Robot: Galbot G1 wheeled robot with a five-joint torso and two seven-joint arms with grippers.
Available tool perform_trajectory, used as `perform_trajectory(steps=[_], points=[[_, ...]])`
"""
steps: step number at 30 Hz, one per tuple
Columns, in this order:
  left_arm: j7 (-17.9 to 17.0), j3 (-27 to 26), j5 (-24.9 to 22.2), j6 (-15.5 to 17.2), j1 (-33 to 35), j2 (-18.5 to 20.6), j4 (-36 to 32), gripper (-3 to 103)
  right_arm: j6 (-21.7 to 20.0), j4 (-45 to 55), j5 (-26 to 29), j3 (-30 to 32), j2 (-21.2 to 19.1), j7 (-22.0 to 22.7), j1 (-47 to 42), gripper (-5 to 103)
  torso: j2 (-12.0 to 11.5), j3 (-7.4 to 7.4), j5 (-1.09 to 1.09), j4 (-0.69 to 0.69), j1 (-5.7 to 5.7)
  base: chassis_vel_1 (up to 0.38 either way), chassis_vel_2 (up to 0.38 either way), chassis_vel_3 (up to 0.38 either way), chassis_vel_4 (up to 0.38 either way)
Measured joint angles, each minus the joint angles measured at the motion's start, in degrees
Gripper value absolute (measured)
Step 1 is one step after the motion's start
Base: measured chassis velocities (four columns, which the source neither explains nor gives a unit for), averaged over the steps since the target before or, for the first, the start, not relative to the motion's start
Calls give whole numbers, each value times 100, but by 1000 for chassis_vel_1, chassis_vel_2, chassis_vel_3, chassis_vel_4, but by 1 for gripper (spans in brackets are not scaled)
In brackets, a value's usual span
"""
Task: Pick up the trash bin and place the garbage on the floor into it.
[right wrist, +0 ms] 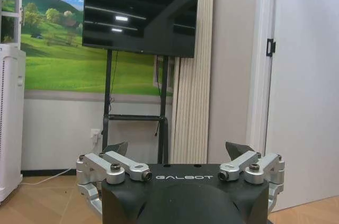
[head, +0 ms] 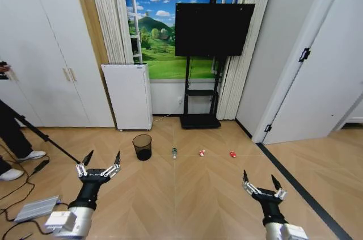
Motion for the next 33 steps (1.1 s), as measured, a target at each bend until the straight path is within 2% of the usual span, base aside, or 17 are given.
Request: perform_trajectory(steps=[2,4,10,11,12,13,14,15,20,22,27,33], points=[[55,7,-32,-172,-94,60,-67,99,109,-214,-108,-65,24,-43,23,100,0,0,1,0,0,0,0,0,0],[98,7,-36,-210,-111,87,-84,99,152,-270,-135,-83,27,-49,37,100,0,0,1,0,0,0,0,0,0],[221,15,175,-175,-14,76,153,99,214,-313,-151,-96,29,-57,58,100,0,0,-1,1,0,0,0,0,0],[235,25,181,-109,21,54,199,99,215,-308,-149,-92,29,-58,58,100,0,0,-1,1,0,0,0,0,0],[240,41,200,193,105,21,265,99,217,-306,-145,-89,29,-67,58,100,0,0,0,1,0,0,0,0,0],[240,41,200,193,105,21,265,99,217,-306,-145,-89,29,-67,58,100,0,0,0,1,0,0,0,0,0],[191,49,242,494,174,0,313,99,217,-306,-144,-89,29,-69,57,100,0,0,-1,2,0,0,0,0,0],[158,53,250,633,206,-14,360,97,221,-310,-144,-92,29,-73,57,100,0,0,-1,2,0,0,0,0,0],[55,24,137,861,255,-19,379,98,191,-291,-76,-69,29,-183,58,100,0,0,0,1,0,0,0,0,0],[-43,13,-84,1052,298,-7,417,98,62,-212,-1,-45,28,-254,56,100,0,0,0,1,0,0,0,0,0],[-32,1,-286,1082,333,-8,573,98,12,-154,120,-28,-1,-350,57,100,0,0,-1,1,0,0,0,0,0],[91,-30,-257,874,382,-20,705,98,3,-167,142,-1,-25,-376,58,100,0,0,0,1,0,0,0,0,0]])
